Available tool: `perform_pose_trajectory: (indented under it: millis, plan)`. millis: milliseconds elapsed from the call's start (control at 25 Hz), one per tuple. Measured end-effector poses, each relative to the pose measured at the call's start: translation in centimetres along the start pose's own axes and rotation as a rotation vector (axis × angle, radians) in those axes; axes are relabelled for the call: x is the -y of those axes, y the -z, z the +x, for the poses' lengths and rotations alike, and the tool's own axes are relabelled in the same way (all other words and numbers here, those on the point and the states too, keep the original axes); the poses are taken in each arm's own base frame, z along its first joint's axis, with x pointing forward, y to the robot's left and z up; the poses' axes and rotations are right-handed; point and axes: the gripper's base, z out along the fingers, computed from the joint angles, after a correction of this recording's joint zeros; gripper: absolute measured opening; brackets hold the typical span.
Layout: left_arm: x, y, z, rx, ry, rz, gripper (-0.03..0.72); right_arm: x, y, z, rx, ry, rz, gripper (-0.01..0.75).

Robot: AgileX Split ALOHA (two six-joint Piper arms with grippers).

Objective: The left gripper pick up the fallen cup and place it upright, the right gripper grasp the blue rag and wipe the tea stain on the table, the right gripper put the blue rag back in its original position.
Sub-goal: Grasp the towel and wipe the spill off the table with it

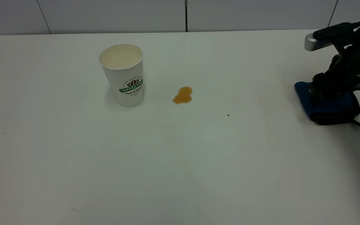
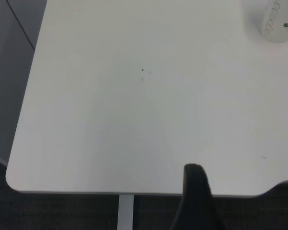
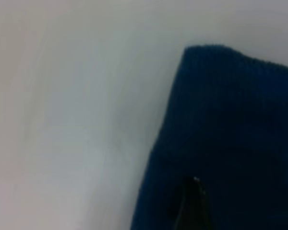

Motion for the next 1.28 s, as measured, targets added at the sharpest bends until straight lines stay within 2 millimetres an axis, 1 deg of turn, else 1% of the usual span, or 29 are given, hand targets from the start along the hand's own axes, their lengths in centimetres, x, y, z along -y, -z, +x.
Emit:
perform_pose_trajectory:
  millis: [80, 160, 200, 280, 360, 440, 520, 560, 600, 680, 760, 880, 920, 1040, 1160, 1280]
  plan:
    - [0.0, 0.0, 0.0, 0.000, 0.000, 0.000, 0.566, -0.2, -0.7, 0.6, -0.021, 0.008, -0.007, 0.573]
    - [0.0, 0.0, 0.0, 0.000, 0.000, 0.000, 0.566, -0.2, -0.8, 0.5, -0.018, 0.008, -0.006, 0.567]
    - [0.0, 0.0, 0.0, 0.000, 0.000, 0.000, 0.566, -0.2, -0.8, 0.6, -0.019, 0.005, -0.006, 0.555]
    - [0.0, 0.0, 0.0, 0.000, 0.000, 0.000, 0.566, -0.2, -0.8, 0.6, -0.020, -0.002, -0.006, 0.506]
    - [0.0, 0.0, 0.0, 0.000, 0.000, 0.000, 0.566, -0.3, -0.8, 0.6, -0.020, -0.009, -0.008, 0.406]
    - [0.0, 0.0, 0.0, 0.000, 0.000, 0.000, 0.566, -0.4, -1.0, 0.7, -0.026, -0.012, -0.010, 0.285]
    - [0.0, 0.0, 0.0, 0.000, 0.000, 0.000, 0.566, -0.6, -1.1, 0.7, -0.023, -0.008, -0.009, 0.144]
    - [0.0, 0.0, 0.0, 0.000, 0.000, 0.000, 0.566, -0.9, -1.1, 0.6, -0.022, 0.001, -0.011, 0.093]
    - [0.0, 0.0, 0.0, 0.000, 0.000, 0.000, 0.566, -1.0, -1.1, 0.4, -0.017, 0.008, -0.011, 0.058]
    - [0.0, 0.0, 0.0, 0.000, 0.000, 0.000, 0.566, -1.7, -1.2, -0.1, -0.004, 0.030, -0.013, 0.039]
    - [0.0, 0.0, 0.0, 0.000, 0.000, 0.000, 0.566, -2.6, -1.4, -1.2, 0.023, 0.061, -0.019, 0.038]
    - [0.0, 0.0, 0.0, 0.000, 0.000, 0.000, 0.566, -5.5, -1.7, -4.0, 0.082, 0.128, -0.060, 0.038]
    - [0.0, 0.0, 0.0, 0.000, 0.000, 0.000, 0.566, -6.8, -1.7, -5.0, 0.100, 0.152, -0.083, 0.038]
    - [0.0, 0.0, 0.0, -0.001, 0.000, 0.000, 0.566, -10.1, -1.6, -8.6, 0.182, 0.215, -0.136, 0.038]
    - [0.0, 0.0, 0.0, -0.001, 0.000, 0.000, 0.566, -12.9, -2.0, -11.0, 0.241, 0.264, -0.181, 0.038]
    - [0.0, 0.0, 0.0, -0.001, 0.000, 0.000, 0.566, -15.7, -3.0, -12.0, 0.267, 0.307, -0.226, 0.038]
